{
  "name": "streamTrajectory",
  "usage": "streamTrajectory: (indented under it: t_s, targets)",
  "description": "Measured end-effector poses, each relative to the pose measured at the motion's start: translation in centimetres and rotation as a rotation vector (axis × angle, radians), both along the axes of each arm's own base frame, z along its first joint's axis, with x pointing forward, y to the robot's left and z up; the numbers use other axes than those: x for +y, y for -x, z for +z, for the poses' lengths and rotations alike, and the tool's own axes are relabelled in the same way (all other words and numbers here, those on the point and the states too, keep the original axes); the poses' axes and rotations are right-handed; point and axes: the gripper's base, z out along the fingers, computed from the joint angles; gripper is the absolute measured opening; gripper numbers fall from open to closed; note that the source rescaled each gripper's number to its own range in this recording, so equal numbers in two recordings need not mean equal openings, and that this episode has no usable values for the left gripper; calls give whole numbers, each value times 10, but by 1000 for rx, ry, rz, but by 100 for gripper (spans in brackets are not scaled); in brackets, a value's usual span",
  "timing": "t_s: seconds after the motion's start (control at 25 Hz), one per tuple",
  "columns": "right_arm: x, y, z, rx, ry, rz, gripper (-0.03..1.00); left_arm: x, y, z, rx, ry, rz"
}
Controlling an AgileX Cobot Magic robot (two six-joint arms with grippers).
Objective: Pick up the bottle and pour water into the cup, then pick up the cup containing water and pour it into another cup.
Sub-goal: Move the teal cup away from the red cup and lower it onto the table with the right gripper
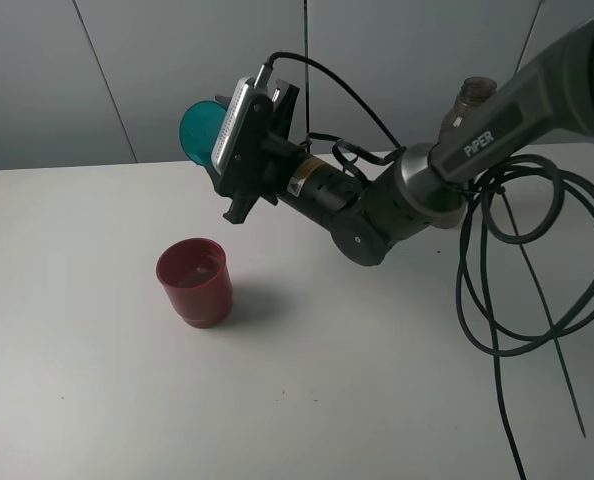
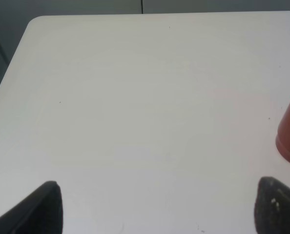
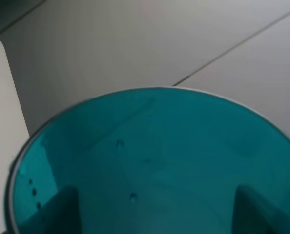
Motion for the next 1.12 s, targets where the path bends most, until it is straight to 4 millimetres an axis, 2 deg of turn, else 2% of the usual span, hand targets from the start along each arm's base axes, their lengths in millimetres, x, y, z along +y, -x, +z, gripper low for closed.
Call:
streamTrajectory:
  t_s: [0.24, 0.36, 0.56, 0.8, 0.92, 1.12]
  targets:
    - [-8, -3, 27, 280, -91, -80, 5, 0, 0, 0, 0, 0, 0]
    - [-17, -7, 25, 453, -128, -129, 5, 0, 0, 0, 0, 2, 1]
    - [-37, -17, 16, 650, -255, -216, 5, 0, 0, 0, 0, 3, 2]
    - [-82, -33, 5, 765, -440, -336, 5, 0, 0, 0, 0, 3, 2]
    - [-89, -37, -1, 774, -508, -348, 5, 0, 0, 0, 0, 3, 2]
    - [-90, -37, -39, 818, -482, -358, 5, 0, 0, 0, 0, 3, 2]
